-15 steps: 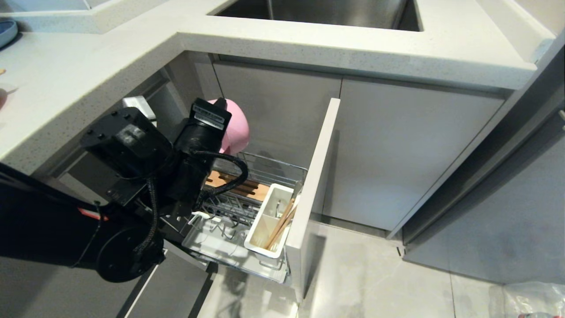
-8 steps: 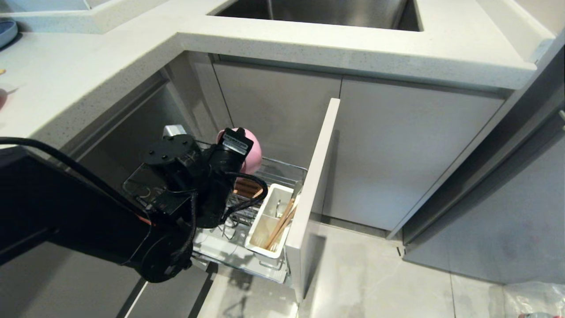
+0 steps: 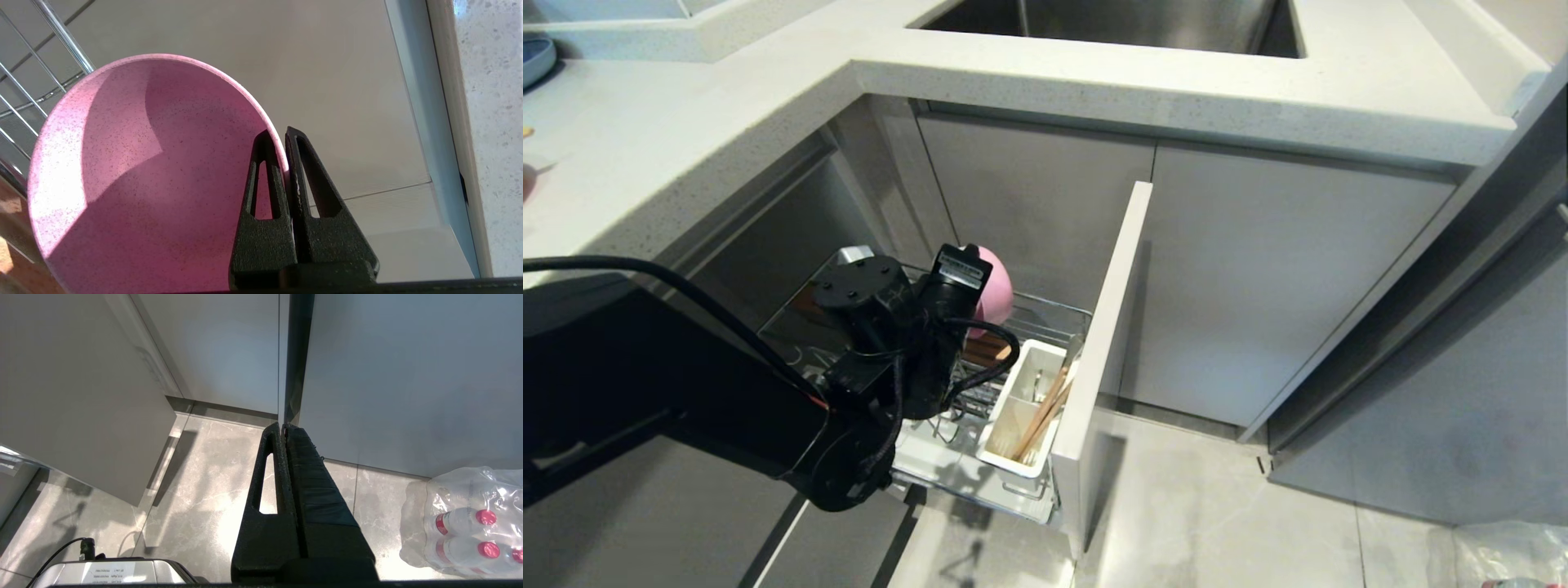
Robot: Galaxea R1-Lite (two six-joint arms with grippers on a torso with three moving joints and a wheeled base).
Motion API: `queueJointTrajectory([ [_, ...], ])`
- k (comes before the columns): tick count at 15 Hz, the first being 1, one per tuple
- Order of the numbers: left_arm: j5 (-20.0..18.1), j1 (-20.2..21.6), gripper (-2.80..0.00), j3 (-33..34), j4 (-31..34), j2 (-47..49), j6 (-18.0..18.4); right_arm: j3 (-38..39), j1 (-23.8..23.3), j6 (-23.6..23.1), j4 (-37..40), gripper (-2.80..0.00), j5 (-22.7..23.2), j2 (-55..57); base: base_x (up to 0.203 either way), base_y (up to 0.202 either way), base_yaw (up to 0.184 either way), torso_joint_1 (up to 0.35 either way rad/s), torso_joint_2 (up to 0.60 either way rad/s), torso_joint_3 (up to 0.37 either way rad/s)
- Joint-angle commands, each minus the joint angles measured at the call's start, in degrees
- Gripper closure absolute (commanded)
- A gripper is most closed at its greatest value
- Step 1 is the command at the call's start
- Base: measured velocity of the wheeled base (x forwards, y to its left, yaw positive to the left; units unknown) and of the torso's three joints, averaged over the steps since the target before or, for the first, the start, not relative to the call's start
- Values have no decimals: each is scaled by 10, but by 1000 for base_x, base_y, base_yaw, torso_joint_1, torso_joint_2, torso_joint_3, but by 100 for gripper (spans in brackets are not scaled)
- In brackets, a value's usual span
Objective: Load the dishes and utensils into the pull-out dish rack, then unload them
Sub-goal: Pick up the bowl and place it in the cupboard
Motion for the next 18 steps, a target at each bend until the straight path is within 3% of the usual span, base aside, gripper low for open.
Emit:
queueJointTrajectory([
  [1,3,1,0,-3,-8,9,-4,1,0,0,0,0,0,0,0,0,0,0,0,0],
  [5,2,2,0,-5,-42,22,-25,1,0,0,0,0,0,0,0,0,0,0,0,0],
  [9,3,4,0,-16,-44,38,-28,1,0,0,0,0,0,0,0,0,0,0,0,0],
  [15,3,4,0,-23,-45,47,-66,1,0,0,0,0,0,0,0,0,0,0,0,0],
  [18,5,4,0,-27,-84,56,-76,1,0,0,0,0,0,0,0,0,0,0,0,0],
])
